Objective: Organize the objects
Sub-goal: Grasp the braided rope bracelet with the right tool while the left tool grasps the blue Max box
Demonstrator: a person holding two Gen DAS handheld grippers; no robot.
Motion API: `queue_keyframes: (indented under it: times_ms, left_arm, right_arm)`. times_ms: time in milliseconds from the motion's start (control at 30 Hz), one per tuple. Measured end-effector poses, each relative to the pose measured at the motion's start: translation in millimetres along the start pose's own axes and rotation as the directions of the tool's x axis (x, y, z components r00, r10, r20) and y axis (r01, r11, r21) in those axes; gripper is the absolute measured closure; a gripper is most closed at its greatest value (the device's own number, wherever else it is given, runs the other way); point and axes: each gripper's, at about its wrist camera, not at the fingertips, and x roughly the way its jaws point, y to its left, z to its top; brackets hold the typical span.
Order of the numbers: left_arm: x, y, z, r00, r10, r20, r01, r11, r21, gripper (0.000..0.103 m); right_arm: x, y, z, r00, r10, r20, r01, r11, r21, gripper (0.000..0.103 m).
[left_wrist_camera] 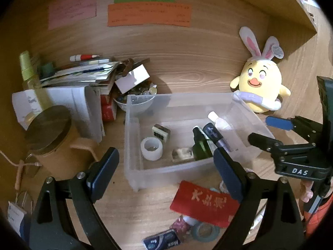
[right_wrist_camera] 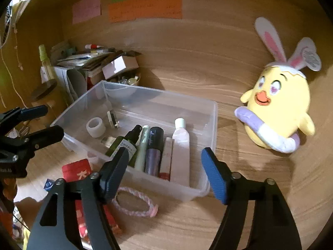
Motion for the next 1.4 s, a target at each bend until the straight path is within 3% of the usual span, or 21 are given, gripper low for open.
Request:
queue_keyframes:
  times_ms: [433, 833, 933, 1300, 1333, 1400]
  left_arm:
    - [-26.2, 17.4, -37.5, 0.998, 0.024, -0.052, -0.024, 1.000, -0.001, 0.006]
    - [-8.5, 23.7, -87.0, 0.982, -0.010, -0.186, 0.015, 1.000, 0.025, 0.006]
    - [-2.5, 23.7, -94.6, 0.974, -0.060, -0.220, 0.069, 0.997, 0.036, 0.006]
    - [12.8, 7.9, -101.5, 0.956, -0.098, -0.276, 0.138, 0.982, 0.130, 0.006]
    - [12.3, 6.8, -101.9, 0.955, -0.102, -0.278, 0.145, 0.980, 0.138, 0.009]
    - [11.4, 3.7, -104.8, 0.948, -0.119, -0.296, 0.169, 0.974, 0.150, 0.023]
  right_arm:
    - [-34.6, -4.3, -33.4, 1.000, -0.012, 0.011, 0.012, 1.000, 0.009, 0.025]
    - [0.0, -5.9, -61.3, 0.995, -0.005, -0.096, 0.011, 0.998, 0.055, 0.026]
    - [12.0, -7.4, -65.2, 0.990, 0.036, -0.135, -0.026, 0.997, 0.078, 0.036]
    - [38.6, -3.3, -65.5, 0.972, 0.110, -0.206, -0.087, 0.989, 0.120, 0.066]
    - [39.4, -2.3, -65.2, 0.972, 0.109, -0.206, -0.086, 0.989, 0.117, 0.071]
    - [40.2, -1.1, -64.9, 0.971, 0.117, -0.207, -0.094, 0.989, 0.118, 0.079]
